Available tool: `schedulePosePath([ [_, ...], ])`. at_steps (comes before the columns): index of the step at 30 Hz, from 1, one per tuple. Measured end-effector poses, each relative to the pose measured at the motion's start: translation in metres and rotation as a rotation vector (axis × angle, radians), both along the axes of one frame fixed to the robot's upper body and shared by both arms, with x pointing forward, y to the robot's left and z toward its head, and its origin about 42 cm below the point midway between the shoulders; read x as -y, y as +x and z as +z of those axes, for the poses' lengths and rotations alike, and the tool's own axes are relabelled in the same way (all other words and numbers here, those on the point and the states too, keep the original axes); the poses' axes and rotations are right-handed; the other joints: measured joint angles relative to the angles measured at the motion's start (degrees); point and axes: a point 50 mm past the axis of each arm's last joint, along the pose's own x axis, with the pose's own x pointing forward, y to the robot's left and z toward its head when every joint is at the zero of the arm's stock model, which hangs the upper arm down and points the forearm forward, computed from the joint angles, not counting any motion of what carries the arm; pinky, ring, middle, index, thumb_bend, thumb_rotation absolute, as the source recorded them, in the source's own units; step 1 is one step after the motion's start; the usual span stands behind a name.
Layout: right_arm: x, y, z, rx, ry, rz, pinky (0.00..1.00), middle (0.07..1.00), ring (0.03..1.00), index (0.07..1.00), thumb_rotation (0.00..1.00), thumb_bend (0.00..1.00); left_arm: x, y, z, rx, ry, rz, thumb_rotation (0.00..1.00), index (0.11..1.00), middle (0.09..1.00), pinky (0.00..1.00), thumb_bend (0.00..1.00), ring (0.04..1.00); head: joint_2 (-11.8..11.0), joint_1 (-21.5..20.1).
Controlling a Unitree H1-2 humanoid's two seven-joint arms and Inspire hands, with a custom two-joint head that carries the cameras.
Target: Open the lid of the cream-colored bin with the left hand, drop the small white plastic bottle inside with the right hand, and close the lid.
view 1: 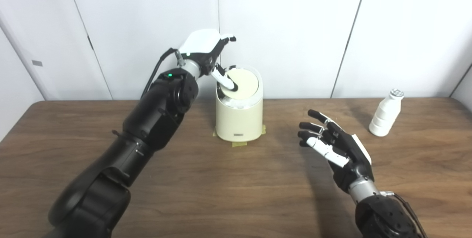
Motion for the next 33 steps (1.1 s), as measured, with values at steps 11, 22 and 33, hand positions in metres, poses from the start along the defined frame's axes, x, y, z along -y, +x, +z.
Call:
schedulePosePath([
  [11, -0.003, 0.001, 0.001, 0.003, 0.011, -0.010, 0.64, 0.702, 0.686, 0.830, 0.21, 0.52, 0.011, 0.004, 0.015, -0.020, 0.071, -0.011, 0.06, 0.904, 0.927, 0.80, 1.00, 0.909, 0.00, -0.44],
  [22, -0.009, 0.000, 0.007, 0.021, 0.022, -0.008, 0.61, 0.701, 0.684, 0.817, 0.21, 0.56, 0.021, 0.004, 0.017, -0.031, 0.114, -0.045, 0.06, 0.902, 0.931, 0.84, 1.00, 0.926, 0.09, -0.44],
  [33, -0.012, 0.002, 0.007, 0.022, 0.004, -0.012, 0.61, 0.703, 0.688, 0.811, 0.19, 0.56, 0.043, -0.006, 0.021, -0.091, 0.134, -0.096, 0.05, 0.906, 0.929, 0.88, 1.00, 0.928, -0.18, -0.44],
])
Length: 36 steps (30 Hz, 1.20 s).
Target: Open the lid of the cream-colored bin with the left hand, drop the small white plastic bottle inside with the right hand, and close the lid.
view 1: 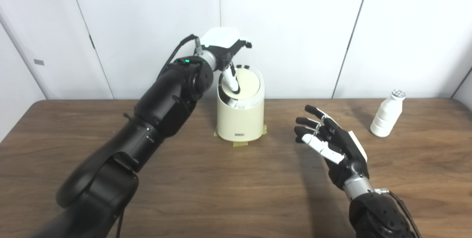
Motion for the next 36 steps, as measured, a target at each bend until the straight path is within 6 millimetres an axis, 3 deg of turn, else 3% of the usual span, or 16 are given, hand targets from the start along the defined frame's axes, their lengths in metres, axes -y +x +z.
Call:
schedulePosePath([
  [7, -0.003, 0.000, 0.000, 0.001, -0.001, -0.007, 0.61, 0.702, 0.692, 0.812, 0.19, 0.56, 0.011, -0.003, -0.002, -0.009, 0.017, -0.020, 0.07, 0.904, 0.919, 0.87, 1.00, 0.925, 0.09, -0.35],
  [11, -0.005, 0.001, 0.001, 0.002, -0.019, -0.012, 0.61, 0.698, 0.690, 0.812, 0.20, 0.56, 0.015, -0.003, 0.001, 0.003, 0.042, -0.034, 0.07, 0.910, 0.879, 0.73, 1.00, 0.834, 0.18, -0.44],
  [13, -0.006, 0.002, 0.002, 0.005, -0.025, -0.012, 0.62, 0.702, 0.695, 0.813, 0.20, 0.57, 0.017, -0.004, 0.001, 0.011, 0.056, -0.044, 0.06, 0.912, 0.914, 0.85, 0.99, 0.906, 0.44, -0.70],
  [18, -0.008, 0.003, 0.004, 0.013, -0.028, -0.011, 0.63, 0.707, 0.703, 0.817, 0.21, 0.58, 0.023, -0.006, -0.003, 0.009, 0.092, -0.065, 0.05, 0.906, 0.915, 0.92, 0.98, 0.945, 0.70, -0.79],
  [29, -0.007, 0.004, 0.005, 0.015, -0.032, -0.011, 0.63, 0.703, 0.705, 0.817, 0.21, 0.59, 0.024, -0.007, -0.003, 0.021, 0.128, -0.065, 0.03, 0.905, 0.926, 0.92, 0.95, 0.954, 0.70, -0.62],
  [36, -0.007, 0.004, 0.005, 0.015, -0.032, -0.011, 0.62, 0.697, 0.696, 0.812, 0.20, 0.59, 0.022, -0.007, -0.002, 0.018, 0.126, -0.061, 0.03, 0.895, 0.891, 0.82, 0.96, 0.883, 0.53, -0.44],
])
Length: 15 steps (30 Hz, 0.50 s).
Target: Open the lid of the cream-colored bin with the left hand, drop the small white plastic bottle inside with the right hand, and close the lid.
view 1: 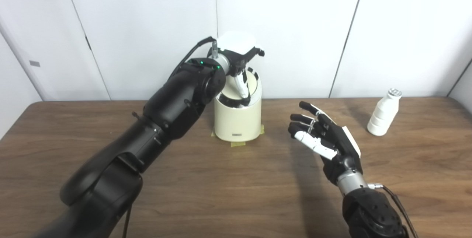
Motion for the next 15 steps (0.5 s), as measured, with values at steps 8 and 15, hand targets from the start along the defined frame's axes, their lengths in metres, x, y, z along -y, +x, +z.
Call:
schedulePosePath([
  [8, 0.001, 0.000, 0.000, 0.000, -0.008, 0.002, 0.62, 0.704, 0.704, 0.813, 0.21, 0.59, -0.003, 0.004, 0.002, -0.003, 0.003, 0.011, 0.01, 0.893, 0.900, 0.87, 0.97, 0.913, 0.00, 0.09],
  [15, 0.000, 0.000, 0.000, 0.000, -0.009, 0.003, 0.62, 0.701, 0.703, 0.814, 0.19, 0.59, -0.007, 0.010, 0.002, -0.008, 0.007, 0.026, 0.02, 0.893, 0.923, 0.88, 0.97, 0.928, 0.09, 0.00],
])
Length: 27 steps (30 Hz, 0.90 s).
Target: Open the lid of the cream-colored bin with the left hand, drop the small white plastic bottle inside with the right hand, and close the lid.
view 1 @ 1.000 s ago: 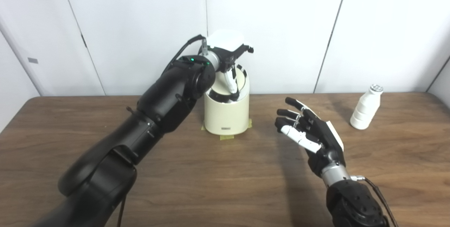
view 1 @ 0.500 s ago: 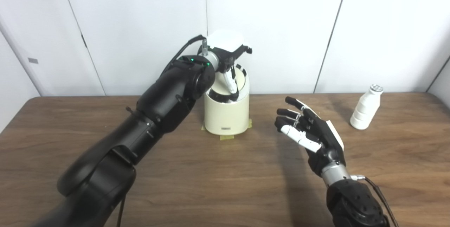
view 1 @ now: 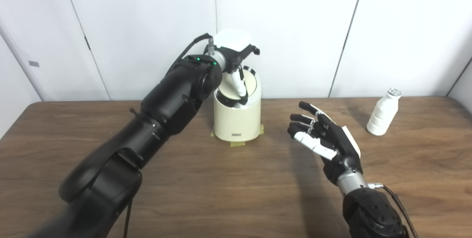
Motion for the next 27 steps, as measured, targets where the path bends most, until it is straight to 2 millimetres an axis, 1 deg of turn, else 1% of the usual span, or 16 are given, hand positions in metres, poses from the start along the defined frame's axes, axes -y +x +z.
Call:
schedulePosePath([
  [8, -0.0002, 0.0000, 0.0001, 0.000, 0.001, 0.000, 0.63, 0.704, 0.704, 0.818, 0.19, 0.59, -0.0024, 0.0043, 0.0027, 0.001, 0.012, 0.003, 0.02, 0.897, 0.914, 0.87, 0.97, 0.920, 0.26, -0.18],
  [15, -0.0002, 0.0000, 0.0001, 0.000, 0.000, 0.000, 0.63, 0.703, 0.705, 0.820, 0.19, 0.59, -0.0023, 0.0043, 0.0027, 0.001, 0.012, 0.003, 0.02, 0.900, 0.920, 0.91, 0.96, 0.934, 0.44, 0.09],
  [23, -0.0003, 0.0001, 0.0001, 0.000, 0.000, 0.000, 0.63, 0.712, 0.710, 0.823, 0.19, 0.59, -0.0023, 0.0059, 0.0032, 0.007, 0.031, 0.008, 0.03, 0.900, 0.918, 0.88, 0.96, 0.928, 0.44, 0.09],
  [27, -0.0002, 0.0001, 0.0001, 0.000, 0.001, 0.000, 0.63, 0.706, 0.707, 0.824, 0.18, 0.59, -0.0025, 0.0060, 0.0031, 0.009, 0.035, 0.010, 0.02, 0.898, 0.916, 0.89, 0.96, 0.929, 0.61, 0.17],
])
